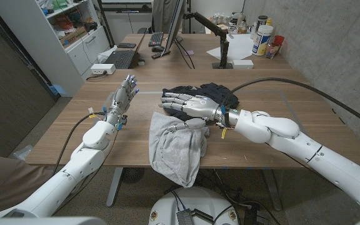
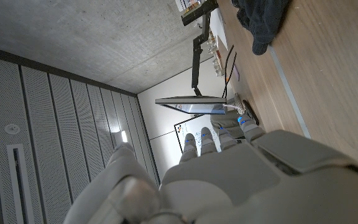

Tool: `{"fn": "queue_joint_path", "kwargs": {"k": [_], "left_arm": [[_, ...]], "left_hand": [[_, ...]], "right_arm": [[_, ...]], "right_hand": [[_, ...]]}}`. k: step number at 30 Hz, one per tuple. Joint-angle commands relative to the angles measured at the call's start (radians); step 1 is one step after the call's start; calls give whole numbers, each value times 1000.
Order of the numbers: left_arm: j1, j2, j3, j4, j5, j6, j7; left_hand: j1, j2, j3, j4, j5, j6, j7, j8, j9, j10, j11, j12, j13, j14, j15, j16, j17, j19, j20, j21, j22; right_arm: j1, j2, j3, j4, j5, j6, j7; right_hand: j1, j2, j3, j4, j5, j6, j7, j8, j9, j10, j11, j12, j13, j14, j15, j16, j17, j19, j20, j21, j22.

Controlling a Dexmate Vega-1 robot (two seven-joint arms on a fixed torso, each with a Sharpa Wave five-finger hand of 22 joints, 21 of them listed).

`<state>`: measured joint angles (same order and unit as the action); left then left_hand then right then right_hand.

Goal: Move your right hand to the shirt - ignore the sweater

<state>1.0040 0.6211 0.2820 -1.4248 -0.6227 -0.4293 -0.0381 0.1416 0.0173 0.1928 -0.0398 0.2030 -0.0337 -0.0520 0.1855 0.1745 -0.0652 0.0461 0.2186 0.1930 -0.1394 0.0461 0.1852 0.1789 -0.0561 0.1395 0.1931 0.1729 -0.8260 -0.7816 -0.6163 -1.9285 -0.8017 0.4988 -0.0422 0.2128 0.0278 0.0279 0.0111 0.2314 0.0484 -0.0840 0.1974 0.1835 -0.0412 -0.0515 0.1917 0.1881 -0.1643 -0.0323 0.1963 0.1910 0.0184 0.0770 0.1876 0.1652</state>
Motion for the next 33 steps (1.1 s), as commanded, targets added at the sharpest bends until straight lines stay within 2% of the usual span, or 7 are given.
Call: {"fn": "queue_joint_path", "kwargs": {"k": [1, 11, 25, 30, 33], "left_arm": [[-17, -12, 9, 23, -3, -8, -14], [-11, -12, 5, 28, -9, -16, -16], [12, -2, -4, 2, -4, -19, 0], [16, 2, -2, -12, 3, -11, 10], [12, 1, 1, -13, 7, -8, 11]], "left_hand": [[1, 10, 1, -8, 0, 6, -1, 3, 3, 4, 0, -2, 3, -6, -2, 2, 3, -3, 7, -1, 3], [1, 10, 0, -8, 0, 6, -1, 3, 3, 4, 1, -1, 3, -6, -2, 2, 3, -4, 7, -1, 3], [1, 10, -1, -9, 0, 5, -1, 2, 3, 4, 0, -2, 3, -6, -2, 2, 3, -4, 7, -1, 3], [1, 11, -1, -10, 0, 6, -1, 2, 3, 3, -2, -2, 3, -6, -2, 2, 3, -4, 7, -1, 3], [1, 11, -1, -10, 0, 5, -1, 2, 3, 4, 2, -2, 3, -6, -2, 2, 3, -4, 6, -1, 3]], "right_arm": [[31, 14, -38, 2, -34, -10, 27], [48, 26, -65, 18, -54, -18, 39], [65, 35, -91, 52, -68, -3, 8], [60, 26, -90, 47, -84, -17, 3], [59, 22, -89, 44, -65, -24, 24]], "right_hand": [[9, -2, 3, -6, -4, 3, -2, 2, 6, 0, 2, 5, 3, -21, -38, 0, 0, -6, -2, -3, 4], [14, 4, 7, -9, -5, 9, 0, 4, 6, 1, 3, 6, 3, -19, -40, 1, 0, -6, -7, -3, 4], [22, 9, 10, -14, -7, 13, 0, 5, 6, 5, -4, 7, 3, -18, -44, 1, 0, -5, -8, -2, 4], [27, 10, 11, -18, -9, 16, 1, 5, 7, 9, 0, 8, 3, -9, -47, 5, 0, 15, -21, 6, 4], [29, 11, 12, -20, -10, 17, 1, 4, 7, 9, -3, 8, 4, -12, -46, 3, 0, 5, -9, 1, 4]]}}
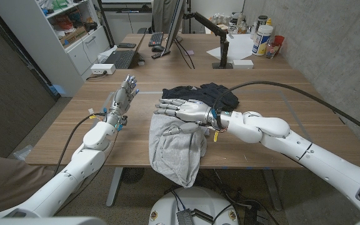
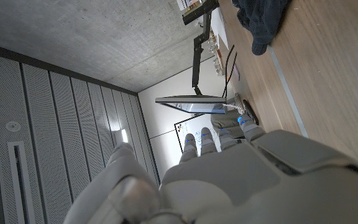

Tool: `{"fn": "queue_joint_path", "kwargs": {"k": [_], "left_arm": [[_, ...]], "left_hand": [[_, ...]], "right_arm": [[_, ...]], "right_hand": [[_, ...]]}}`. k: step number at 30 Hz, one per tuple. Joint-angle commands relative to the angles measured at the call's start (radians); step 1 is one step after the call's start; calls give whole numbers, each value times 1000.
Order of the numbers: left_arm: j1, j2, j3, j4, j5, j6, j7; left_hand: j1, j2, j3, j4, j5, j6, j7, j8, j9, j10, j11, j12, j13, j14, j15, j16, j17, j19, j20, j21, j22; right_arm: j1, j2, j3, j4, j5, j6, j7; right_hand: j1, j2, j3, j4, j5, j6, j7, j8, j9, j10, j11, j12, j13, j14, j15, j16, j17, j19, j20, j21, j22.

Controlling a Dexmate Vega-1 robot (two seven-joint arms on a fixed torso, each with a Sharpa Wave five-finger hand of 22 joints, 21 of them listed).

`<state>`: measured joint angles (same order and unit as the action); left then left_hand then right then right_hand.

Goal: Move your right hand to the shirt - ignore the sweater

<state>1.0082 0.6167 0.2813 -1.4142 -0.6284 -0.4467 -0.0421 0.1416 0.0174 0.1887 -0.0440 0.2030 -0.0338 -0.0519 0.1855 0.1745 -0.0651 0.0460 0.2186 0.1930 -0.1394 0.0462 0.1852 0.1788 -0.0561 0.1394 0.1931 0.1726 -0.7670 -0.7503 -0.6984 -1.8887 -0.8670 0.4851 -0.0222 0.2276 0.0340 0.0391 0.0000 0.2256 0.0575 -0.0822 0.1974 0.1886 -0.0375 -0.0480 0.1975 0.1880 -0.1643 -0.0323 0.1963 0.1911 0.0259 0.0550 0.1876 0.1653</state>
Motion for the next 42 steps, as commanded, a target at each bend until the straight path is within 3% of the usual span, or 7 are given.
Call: {"fn": "queue_joint_path", "kwargs": {"k": [1, 3, 8, 27, 42], "left_arm": [[8, 6, 2, -24, 13, 9, 15], [3, 2, 6, -24, 17, 10, 15], [1, -1, 11, -26, 23, 11, 19], [22, 6, 10, -54, 34, 34, 53], [13, 0, 17, -50, 37, 30, 46]], "left_hand": [[1, 11, 3, -6, 0, 6, -2, 2, 3, 4, 1, -2, 3, -6, -2, 2, 3, -4, 6, -1, 3], [1, 11, 3, -6, 0, 6, -1, 2, 3, 6, -1, -1, 3, -6, -2, 2, 3, -4, 6, -1, 3], [1, 11, 3, -6, 0, 6, 0, 2, 3, 7, -1, -1, 3, -6, -2, 2, 3, -4, 7, -1, 3], [1, 12, 2, -7, 0, 6, 1, 2, 3, 8, 1, -1, 3, -6, -3, 2, 2, -5, 7, -1, 3], [1, 13, 1, -8, 0, 5, 0, 1, 3, 7, 1, -1, 4, -6, -2, 2, 3, -5, 6, -1, 3]], "right_arm": [[0, -10, -7, 4, 2, -11, 6], [0, -13, -8, 5, -7, -11, 3], [3, -16, -11, 14, -8, -8, -1], [15, -15, -39, 55, -33, 4, -8], [16, -25, -49, 49, -39, -7, 13]], "right_hand": [[16, 7, 2, -9, -5, 7, -1, 4, 2, 3, -7, 2, 4, -19, -45, 1, 0, -5, 26, 0, 4], [17, 9, 3, -10, -6, 6, -4, 3, 2, 0, -9, 0, 4, -21, -45, 0, 0, -3, 30, 1, 4], [19, 10, 4, -12, -8, 7, -5, 3, 2, 6, -15, 2, 4, -21, -45, 1, 1, 7, 4, 4, 4], [23, 11, 4, -17, -12, 2, -3, -1, 2, -1, -11, -1, 4, -25, -41, 0, 1, -32, 7, -10, 4], [26, 14, 6, -20, -14, -3, -4, -2, 2, -4, -12, -2, 4, -30, -40, 0, 2, -40, 7, -9, 4]]}}
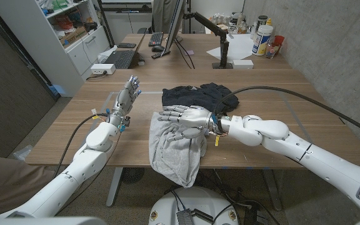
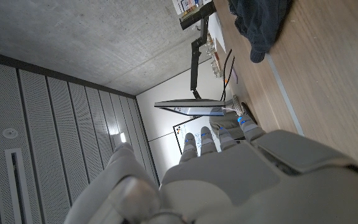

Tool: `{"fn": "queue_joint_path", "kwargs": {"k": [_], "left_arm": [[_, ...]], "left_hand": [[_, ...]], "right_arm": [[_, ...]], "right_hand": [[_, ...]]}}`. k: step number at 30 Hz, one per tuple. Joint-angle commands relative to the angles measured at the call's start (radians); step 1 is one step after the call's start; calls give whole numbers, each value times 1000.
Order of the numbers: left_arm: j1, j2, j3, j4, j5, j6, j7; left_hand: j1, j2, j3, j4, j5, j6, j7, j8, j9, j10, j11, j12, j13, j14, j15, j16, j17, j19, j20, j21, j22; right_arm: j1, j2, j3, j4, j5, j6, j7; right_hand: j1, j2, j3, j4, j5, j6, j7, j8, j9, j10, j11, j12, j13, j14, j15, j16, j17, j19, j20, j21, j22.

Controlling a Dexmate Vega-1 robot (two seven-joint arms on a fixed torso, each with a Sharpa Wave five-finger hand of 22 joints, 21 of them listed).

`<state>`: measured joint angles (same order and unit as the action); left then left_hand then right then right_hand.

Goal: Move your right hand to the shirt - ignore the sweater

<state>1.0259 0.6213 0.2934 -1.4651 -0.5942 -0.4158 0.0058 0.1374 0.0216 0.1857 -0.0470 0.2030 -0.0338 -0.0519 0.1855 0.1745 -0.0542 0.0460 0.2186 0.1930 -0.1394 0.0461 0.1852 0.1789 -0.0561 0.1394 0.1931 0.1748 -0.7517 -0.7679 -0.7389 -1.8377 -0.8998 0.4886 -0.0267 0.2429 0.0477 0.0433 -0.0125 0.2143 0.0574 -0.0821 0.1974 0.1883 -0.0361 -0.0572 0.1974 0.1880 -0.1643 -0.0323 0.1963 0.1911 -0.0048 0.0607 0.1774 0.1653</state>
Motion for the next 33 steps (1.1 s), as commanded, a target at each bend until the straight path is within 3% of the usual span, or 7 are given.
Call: {"fn": "queue_joint_path", "kwargs": {"k": [1, 33], "left_arm": [[-5, -6, 6, 3, 2, -2, -3], [-62, -49, 30, 102, -24, -37, -68]], "left_hand": [[5, 9, 4, -5, 0, 5, 0, 1, 3, -4, 0, -1, 4, -6, -2, 2, 2, -5, 7, -1, 1], [5, 10, 2, -6, 0, 5, 1, 1, 3, -3, 0, -1, 4, -7, -3, 1, 2, -5, 6, -1, 1]], "right_arm": [[1, -9, -10, -3, -6, -8, 21], [38, -12, -30, -10, 3, -4, 146]], "right_hand": [[10, 0, 2, -7, -3, -2, -4, -2, 3, -5, -2, -2, 4, -31, -40, 0, 2, -9, 2, 1, 4], [5, 20, 7, -3, -5, 9, -2, 1, 3, 4, -3, 1, 4, -25, -42, 5, 4, -5, 4, 7, 4]]}}
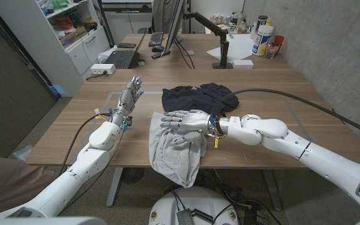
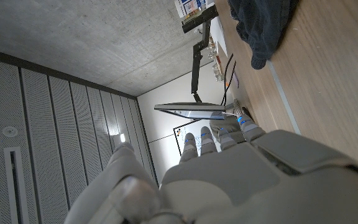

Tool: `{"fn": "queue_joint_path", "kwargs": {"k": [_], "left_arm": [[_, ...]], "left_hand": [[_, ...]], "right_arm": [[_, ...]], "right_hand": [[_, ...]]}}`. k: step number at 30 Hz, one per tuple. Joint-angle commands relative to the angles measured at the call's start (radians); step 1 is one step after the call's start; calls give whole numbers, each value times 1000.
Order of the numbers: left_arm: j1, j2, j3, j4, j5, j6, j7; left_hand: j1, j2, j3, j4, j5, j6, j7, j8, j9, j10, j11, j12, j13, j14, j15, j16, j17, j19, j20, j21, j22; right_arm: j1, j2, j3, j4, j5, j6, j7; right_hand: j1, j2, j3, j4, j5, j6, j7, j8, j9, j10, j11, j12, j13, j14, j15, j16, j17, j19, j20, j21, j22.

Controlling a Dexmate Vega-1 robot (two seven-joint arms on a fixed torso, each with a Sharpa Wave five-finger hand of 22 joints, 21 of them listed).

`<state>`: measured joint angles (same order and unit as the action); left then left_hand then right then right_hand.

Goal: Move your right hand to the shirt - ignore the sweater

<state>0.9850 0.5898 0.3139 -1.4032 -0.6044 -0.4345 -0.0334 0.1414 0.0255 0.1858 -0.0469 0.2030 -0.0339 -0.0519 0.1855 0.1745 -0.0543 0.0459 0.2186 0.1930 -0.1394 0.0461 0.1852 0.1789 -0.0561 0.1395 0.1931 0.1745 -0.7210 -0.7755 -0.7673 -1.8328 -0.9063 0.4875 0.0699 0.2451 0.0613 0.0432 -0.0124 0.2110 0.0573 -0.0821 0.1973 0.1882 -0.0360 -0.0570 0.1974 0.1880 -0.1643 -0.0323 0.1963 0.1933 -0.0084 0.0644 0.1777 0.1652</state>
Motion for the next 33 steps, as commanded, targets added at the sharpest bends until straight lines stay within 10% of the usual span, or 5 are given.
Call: {"fn": "queue_joint_path", "kwargs": {"k": [1, 33], "left_arm": [[-25, -23, 12, 48, -17, -20, -34], [-6, -15, 1, 42, -26, -30, -32]], "left_hand": [[1, 6, 2, -6, 0, 5, 0, 1, 3, -4, 0, -1, 4, -7, -2, 2, 2, -5, 6, -1, 1], [1, 7, 0, -8, 0, 5, 0, 1, 3, -3, 0, -2, 4, -6, -3, 2, 2, -5, 6, -1, 1]], "right_arm": [[4, -6, 0, -19, 12, -9, 54], [5, 4, -3, -1, 47, 1, 84]], "right_hand": [[3, 7, 7, -3, -2, 9, -3, 1, 3, 3, -4, 1, 4, -25, -42, 5, 2, -1, 1, 7, 4], [3, 26, 15, -2, -3, 14, -5, 2, 3, 10, -2, 3, 5, -20, -43, 7, 2, 6, 2, 10, 4]]}}
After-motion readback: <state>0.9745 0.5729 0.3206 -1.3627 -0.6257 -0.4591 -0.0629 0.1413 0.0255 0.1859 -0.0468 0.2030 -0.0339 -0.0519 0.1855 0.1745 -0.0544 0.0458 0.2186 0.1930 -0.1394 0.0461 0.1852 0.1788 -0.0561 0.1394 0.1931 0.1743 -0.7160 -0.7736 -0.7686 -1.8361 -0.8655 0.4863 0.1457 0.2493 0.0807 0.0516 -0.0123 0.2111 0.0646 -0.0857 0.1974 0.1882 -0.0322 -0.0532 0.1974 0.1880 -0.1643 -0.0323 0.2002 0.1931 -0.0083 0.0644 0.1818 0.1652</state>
